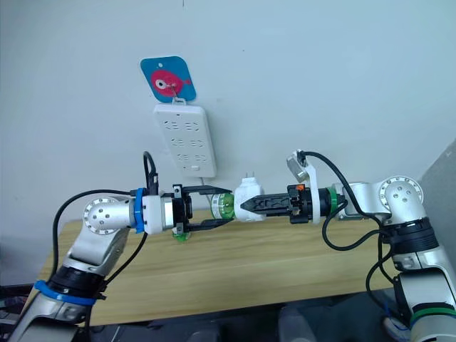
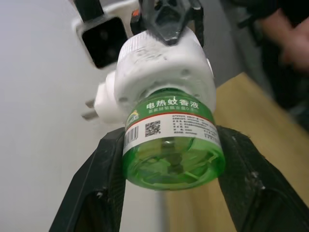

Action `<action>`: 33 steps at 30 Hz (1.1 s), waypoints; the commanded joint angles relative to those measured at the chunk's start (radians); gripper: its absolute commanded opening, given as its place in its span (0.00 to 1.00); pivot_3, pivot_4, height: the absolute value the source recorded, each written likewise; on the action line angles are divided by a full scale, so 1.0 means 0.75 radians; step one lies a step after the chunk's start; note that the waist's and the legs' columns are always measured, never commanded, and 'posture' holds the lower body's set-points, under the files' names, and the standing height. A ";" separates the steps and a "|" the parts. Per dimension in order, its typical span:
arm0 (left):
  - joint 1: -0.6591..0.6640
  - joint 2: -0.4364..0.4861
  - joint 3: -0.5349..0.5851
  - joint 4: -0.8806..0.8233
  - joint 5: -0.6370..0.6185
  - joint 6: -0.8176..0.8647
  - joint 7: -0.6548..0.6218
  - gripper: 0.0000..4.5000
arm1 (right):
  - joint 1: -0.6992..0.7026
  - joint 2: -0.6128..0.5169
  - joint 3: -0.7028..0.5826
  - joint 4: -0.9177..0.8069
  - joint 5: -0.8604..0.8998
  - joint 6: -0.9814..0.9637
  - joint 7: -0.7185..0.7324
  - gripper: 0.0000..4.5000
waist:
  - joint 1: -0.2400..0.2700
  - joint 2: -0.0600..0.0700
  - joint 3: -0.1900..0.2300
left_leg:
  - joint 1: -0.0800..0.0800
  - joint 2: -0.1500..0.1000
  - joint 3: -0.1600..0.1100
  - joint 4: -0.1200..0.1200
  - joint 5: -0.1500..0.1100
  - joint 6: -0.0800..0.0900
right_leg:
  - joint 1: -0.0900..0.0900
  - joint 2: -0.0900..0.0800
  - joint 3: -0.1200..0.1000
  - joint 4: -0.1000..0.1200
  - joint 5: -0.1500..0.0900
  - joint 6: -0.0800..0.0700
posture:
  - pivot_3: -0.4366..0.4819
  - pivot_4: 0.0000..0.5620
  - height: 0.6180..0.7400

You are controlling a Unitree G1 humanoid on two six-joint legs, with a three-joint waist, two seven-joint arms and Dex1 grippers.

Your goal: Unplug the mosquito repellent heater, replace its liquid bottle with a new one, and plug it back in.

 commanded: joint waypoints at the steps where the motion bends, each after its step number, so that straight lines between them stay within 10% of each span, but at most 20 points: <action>1: -0.083 0.158 0.025 -0.098 -0.390 0.761 0.044 0.50 | -0.057 -0.059 -0.049 -0.029 0.017 0.002 0.048 0.69 | 0.000 0.000 0.004 | 0.000 0.000 0.000 0.000 0.000 0.000 | 0.000 0.000 0.000 0.000 0.000 0.000 | 0.37 0.18 1.00; 9: -0.438 0.102 0.084 0.170 -0.787 1.557 0.169 0.50 | -0.123 -0.077 -0.033 -0.039 -0.069 0.052 0.194 0.69 | 0.001 -0.001 0.015 | 0.001 0.001 0.001 -0.001 0.000 0.000 | 0.000 0.003 -0.001 -0.001 -0.001 0.000 | 0.37 0.19 1.00; 24: -0.388 -0.007 0.212 0.093 -0.732 1.626 0.223 0.50 | -0.124 -0.082 -0.062 -0.052 -0.229 0.086 0.383 0.69 | 0.002 -0.002 0.017 | -0.011 0.001 0.001 0.001 0.000 0.001 | -0.014 0.002 0.000 0.001 0.001 -0.003 | 0.37 0.19 1.00; 30: -0.344 0.024 0.158 0.012 -0.498 1.326 0.057 1.00 | -0.122 -0.077 -0.075 -0.039 -0.238 0.096 0.393 0.69 | 0.003 -0.002 0.017 | -0.019 0.000 0.002 0.002 0.000 0.000 | -0.022 0.001 0.000 0.002 0.004 -0.008 | 0.37 0.19 1.00; 33: -0.313 0.021 0.180 0.011 -0.441 1.228 -0.002 1.00 | -0.120 -0.078 -0.081 -0.031 -0.233 0.095 0.386 0.69 | 0.004 -0.002 0.017 | -0.019 0.000 0.003 0.001 0.000 0.000 | -0.022 0.000 0.000 0.001 0.004 -0.008 | 0.37 0.18 1.00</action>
